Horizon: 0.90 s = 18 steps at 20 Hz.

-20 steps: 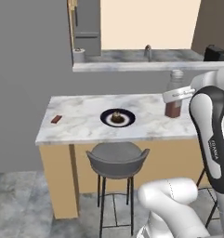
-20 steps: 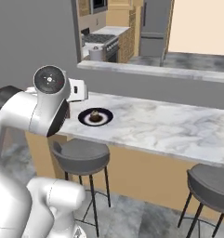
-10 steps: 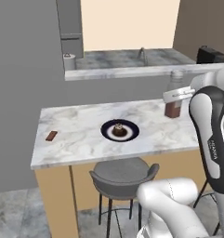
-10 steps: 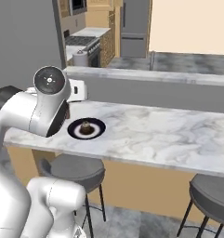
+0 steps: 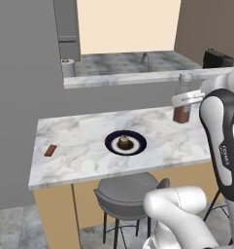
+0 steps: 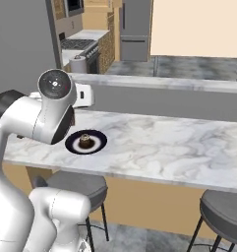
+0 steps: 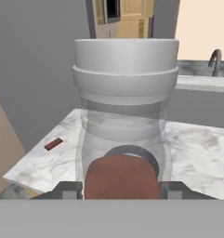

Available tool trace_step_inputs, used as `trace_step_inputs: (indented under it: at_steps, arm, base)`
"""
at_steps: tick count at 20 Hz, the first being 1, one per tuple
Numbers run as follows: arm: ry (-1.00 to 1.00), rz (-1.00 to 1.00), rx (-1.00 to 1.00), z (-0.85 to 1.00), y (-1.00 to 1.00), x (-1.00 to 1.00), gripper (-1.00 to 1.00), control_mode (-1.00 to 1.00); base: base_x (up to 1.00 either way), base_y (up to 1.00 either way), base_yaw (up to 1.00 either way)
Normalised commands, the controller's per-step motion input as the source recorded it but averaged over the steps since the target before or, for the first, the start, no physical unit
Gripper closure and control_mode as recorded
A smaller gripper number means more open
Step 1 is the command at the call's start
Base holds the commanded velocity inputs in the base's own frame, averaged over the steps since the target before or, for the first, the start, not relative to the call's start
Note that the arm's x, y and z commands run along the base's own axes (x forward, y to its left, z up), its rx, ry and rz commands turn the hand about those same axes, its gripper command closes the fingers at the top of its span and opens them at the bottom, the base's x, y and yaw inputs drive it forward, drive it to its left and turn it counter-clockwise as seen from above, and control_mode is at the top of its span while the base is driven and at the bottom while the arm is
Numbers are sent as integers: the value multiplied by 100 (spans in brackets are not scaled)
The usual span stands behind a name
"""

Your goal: Take the cinnamon bottle from the cabinet and place it on the dining table, next to the plate with the cupcake. Then take the chocolate from the dining counter and place it on the cupcake plate.

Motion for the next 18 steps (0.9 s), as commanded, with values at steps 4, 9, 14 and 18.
trace_step_inputs:
  at_steps: [4,9,14,18]
  arm:
    - [2,-1,0,-10,0,18,100,-100]
    - [4,7,1,-43,-45,93,100,-100]
    - [0,29,0,-88,-69,84,100,-100]
    - [0,25,0,-100,-8,82,100,-100]
  base:
    - [35,4,-5]
    - [0,0,0]
    - [0,0,0]
    - [0,0,0]
